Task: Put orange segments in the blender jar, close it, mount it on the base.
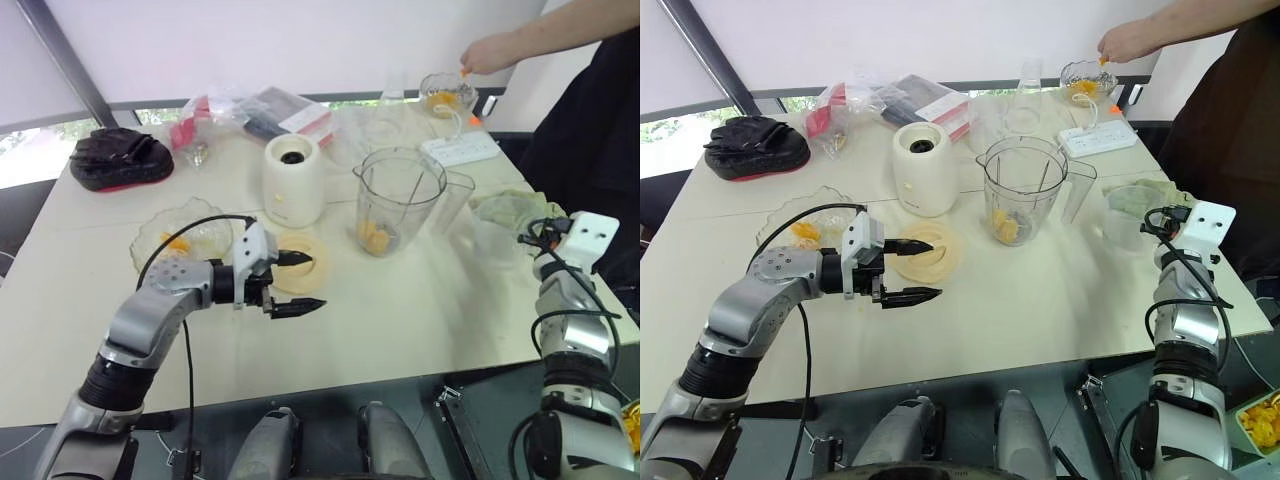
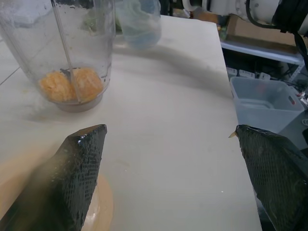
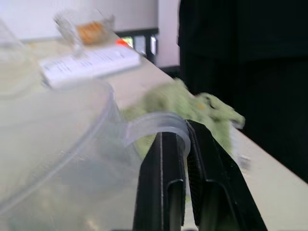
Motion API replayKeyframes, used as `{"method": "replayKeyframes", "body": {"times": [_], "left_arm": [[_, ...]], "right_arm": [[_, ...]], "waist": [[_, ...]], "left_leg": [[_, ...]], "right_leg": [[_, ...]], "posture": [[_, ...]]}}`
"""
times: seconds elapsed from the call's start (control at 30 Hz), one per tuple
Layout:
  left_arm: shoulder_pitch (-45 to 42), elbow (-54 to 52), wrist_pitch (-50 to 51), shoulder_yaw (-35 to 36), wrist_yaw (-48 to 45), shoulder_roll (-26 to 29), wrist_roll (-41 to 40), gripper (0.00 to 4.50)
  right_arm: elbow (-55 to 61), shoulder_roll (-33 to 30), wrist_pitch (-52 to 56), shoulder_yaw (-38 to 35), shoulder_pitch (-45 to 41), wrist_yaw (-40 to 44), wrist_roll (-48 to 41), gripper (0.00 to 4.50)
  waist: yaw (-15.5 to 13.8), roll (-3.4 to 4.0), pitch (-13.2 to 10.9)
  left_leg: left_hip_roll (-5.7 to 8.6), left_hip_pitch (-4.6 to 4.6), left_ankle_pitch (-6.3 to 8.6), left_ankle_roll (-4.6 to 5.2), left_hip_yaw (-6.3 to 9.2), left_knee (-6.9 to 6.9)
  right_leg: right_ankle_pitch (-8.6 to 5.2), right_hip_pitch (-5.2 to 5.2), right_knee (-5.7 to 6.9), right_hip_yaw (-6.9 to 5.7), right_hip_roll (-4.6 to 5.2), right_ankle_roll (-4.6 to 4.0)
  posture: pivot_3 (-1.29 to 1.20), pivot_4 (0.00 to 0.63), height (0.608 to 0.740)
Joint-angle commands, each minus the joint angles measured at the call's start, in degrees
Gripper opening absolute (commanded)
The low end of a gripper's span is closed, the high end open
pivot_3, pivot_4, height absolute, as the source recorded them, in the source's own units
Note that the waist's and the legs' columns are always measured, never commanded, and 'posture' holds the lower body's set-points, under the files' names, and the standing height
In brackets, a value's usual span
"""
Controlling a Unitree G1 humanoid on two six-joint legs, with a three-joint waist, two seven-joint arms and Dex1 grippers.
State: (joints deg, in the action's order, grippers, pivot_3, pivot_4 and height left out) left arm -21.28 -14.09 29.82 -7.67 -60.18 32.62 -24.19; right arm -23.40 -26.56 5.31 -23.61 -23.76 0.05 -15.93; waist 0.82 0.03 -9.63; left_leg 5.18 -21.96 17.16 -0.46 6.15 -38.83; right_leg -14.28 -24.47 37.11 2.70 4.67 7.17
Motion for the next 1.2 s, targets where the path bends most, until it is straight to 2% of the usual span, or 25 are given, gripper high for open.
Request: {"method": "replayKeyframes", "body": {"times": [0.03,0.33,0.6,0.8,0.97,1.2], "left_arm": [[-1.22,-0.16,-1.46,0.29,-0.47,0.74,0.15,4.50],[-1.84,0.88,-2.25,0.06,-0.96,1.00,0.37,4.50],[-2.83,1.58,-2.42,-0.05,-0.91,1.00,0.52,4.50],[-3.32,1.98,-2.64,-0.17,-1.03,1.02,0.65,4.50],[-3.10,1.73,-2.89,-0.34,-0.91,1.01,0.84,4.50],[-2.29,1.41,-3.37,-0.14,-0.68,1.09,1.26,4.50]], "right_arm": [[10.45,0.56,2.15,-2.41,-1.86,-2.63,-2.22,0.03],[21.63,4.04,7.78,-2.72,-4.93,-7.74,-4.73,0.03],[26.17,2.74,10.70,-2.48,-10.22,-9.45,-4.66,0.03],[27.00,-1.67,11.05,0.91,-15.41,-6.46,-1.40,0.03],[27.50,-6.11,9.73,7.05,-18.59,-1.43,4.33,0.03],[28.06,-7.27,7.14,11.19,-20.28,3.08,8.59,0.03]], "waist": [[0.00,0.07,-0.04],[-0.05,0.10,-0.06],[0.02,0.13,-0.08],[0.04,0.16,-0.10],[0.19,0.16,-0.10],[0.11,0.15,-0.11]], "left_leg": [[0.00,-0.02,0.00,0.00,0.00,0.00],[0.00,-0.03,0.00,0.00,0.00,0.04],[0.00,-0.09,-0.01,-0.01,0.00,0.07],[0.00,-0.13,-0.01,-0.01,-0.01,0.12],[-0.01,-0.14,-0.02,-0.02,-0.02,0.21],[-0.01,-0.17,-0.03,-0.05,-0.02,0.27]], "right_leg": [[0.00,-0.01,0.00,0.00,0.00,0.00],[0.00,-0.05,0.00,0.00,-0.01,0.00],[0.00,-0.14,0.00,0.00,0.00,0.00],[0.00,-0.20,-0.01,0.00,0.00,0.00],[0.00,-0.26,-0.01,0.00,0.00,0.00],[0.00,-0.31,-0.02,0.00,0.01,0.00]], "posture": [[0.00,0.150,0.740],[0.00,0.150,0.740],[0.00,0.150,0.740],[0.00,0.150,0.740],[0.00,0.150,0.740],[0.00,0.150,0.740]]}}
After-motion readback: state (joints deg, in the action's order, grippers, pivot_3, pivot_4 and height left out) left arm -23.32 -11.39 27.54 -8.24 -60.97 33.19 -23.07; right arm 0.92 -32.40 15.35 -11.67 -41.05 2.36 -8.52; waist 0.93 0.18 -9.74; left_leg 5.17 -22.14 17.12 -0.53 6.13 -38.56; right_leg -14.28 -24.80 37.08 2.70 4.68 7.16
